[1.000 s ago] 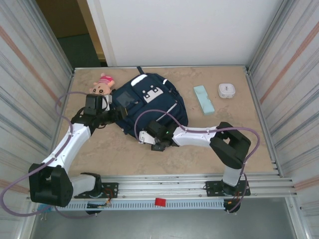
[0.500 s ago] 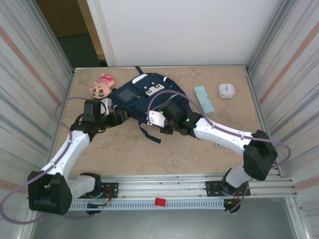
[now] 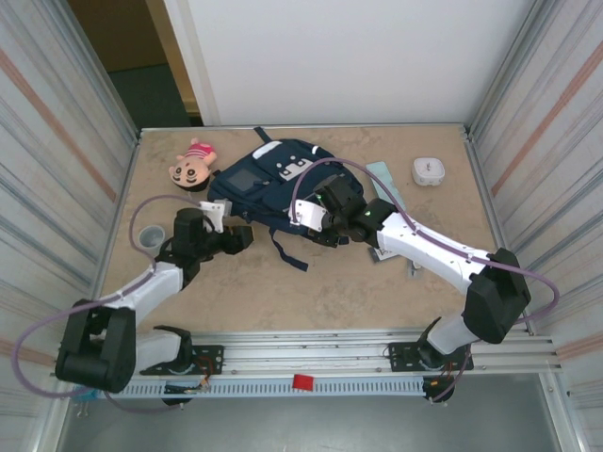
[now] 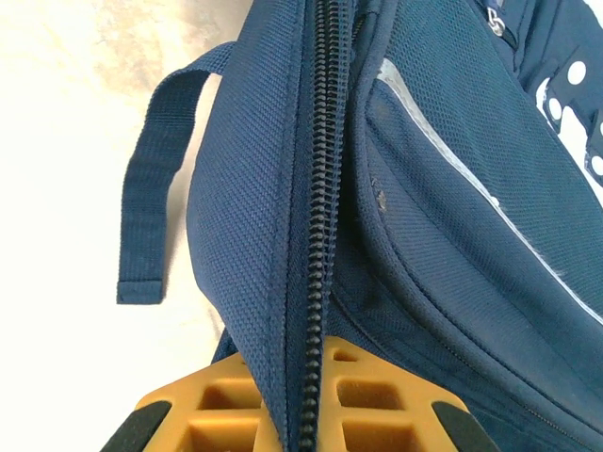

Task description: Pack the student bag

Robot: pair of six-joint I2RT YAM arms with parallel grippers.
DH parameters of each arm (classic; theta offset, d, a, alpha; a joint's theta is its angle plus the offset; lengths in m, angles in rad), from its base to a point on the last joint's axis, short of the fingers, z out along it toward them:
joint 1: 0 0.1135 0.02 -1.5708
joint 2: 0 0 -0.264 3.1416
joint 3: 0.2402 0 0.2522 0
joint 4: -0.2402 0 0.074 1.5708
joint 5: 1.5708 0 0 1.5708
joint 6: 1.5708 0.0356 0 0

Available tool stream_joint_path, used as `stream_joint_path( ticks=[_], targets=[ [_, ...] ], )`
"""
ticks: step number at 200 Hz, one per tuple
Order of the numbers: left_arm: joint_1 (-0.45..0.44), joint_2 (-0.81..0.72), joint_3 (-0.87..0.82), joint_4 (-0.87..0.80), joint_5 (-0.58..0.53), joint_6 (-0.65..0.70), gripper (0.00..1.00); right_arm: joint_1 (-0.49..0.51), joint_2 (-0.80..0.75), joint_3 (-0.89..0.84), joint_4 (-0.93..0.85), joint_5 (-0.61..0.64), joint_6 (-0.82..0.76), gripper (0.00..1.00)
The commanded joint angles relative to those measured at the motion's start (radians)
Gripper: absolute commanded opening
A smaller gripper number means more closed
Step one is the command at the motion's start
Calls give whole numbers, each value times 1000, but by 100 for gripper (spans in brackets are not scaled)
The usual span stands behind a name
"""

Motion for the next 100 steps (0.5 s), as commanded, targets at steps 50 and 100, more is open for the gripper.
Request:
stream_joint_path(
  ticks=[50,100],
  targets=[
    [-18,115,53,229,44,138,40,-16,-63,57,55,-39,23,0],
    [-47,68,49,200,90,193,0,-19,-41,58,70,-9,89,0]
  ],
)
